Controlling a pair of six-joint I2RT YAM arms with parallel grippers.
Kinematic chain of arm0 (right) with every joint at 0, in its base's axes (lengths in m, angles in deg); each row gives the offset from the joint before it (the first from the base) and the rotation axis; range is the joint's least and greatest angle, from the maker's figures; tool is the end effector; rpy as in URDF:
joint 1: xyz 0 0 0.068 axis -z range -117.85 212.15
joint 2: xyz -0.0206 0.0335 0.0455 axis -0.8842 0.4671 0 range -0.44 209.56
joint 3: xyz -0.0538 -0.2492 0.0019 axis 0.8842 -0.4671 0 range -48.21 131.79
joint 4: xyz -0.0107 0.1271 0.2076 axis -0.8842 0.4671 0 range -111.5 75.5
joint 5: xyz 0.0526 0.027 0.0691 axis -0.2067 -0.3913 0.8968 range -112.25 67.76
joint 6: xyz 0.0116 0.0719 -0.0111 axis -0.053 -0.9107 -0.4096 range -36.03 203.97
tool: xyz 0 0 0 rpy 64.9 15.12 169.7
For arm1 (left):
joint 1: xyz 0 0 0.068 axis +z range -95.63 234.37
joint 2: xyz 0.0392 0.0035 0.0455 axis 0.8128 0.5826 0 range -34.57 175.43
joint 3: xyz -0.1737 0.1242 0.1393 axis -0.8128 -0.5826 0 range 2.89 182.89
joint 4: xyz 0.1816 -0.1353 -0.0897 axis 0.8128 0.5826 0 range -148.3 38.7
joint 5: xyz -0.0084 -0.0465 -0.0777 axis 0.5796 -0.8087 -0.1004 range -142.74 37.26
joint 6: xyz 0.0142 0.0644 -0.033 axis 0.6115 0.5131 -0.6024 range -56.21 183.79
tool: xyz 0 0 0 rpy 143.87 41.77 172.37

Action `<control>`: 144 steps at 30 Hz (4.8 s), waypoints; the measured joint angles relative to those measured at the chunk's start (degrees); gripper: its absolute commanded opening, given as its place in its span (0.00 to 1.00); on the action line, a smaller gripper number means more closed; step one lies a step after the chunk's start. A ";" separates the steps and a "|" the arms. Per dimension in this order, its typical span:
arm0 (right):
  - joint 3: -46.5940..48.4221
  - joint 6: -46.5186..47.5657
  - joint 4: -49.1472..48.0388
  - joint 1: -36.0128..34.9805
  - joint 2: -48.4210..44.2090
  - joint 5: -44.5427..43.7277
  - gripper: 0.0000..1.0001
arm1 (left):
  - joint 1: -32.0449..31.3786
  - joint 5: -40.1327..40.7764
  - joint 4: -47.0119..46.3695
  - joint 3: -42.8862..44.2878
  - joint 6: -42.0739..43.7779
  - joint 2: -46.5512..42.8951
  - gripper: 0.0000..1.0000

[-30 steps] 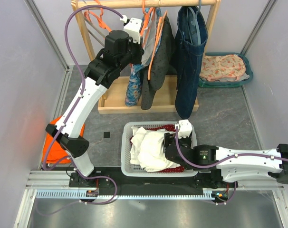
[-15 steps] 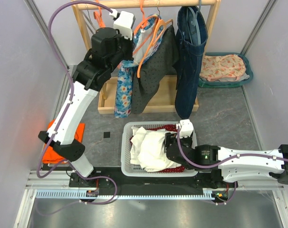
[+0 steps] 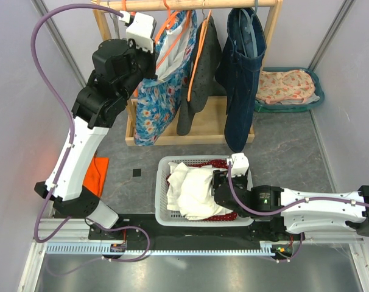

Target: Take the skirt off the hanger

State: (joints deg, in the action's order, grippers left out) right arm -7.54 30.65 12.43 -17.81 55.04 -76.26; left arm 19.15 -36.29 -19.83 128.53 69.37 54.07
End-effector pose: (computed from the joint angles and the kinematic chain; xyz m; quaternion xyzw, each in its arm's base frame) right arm 0.0817 0.1758 0.2332 -0.0365 0.8482 0.1196 0.5146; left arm 0.2481 -0.1538 0.5393 0.1535 0.6991 -0.0777 0.6940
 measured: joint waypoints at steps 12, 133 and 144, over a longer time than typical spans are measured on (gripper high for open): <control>9.18 4.92 3.32 0.00 2.54 0.50 0.98 | 0.00 -7.21 9.68 -13.40 3.13 -17.20 0.02; 92.83 44.26 6.69 4.07 44.11 16.28 0.06 | 0.04 -27.26 26.10 -13.55 7.69 -37.73 0.02; 82.05 39.74 9.92 4.04 41.27 18.45 0.89 | 0.02 -27.12 30.91 -14.21 7.80 -36.89 0.02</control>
State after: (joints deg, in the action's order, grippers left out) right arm 74.51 70.38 22.35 -13.77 96.31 -57.82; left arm 19.17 -63.42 11.08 114.33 77.18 17.18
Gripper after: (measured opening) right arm 0.782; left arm 0.199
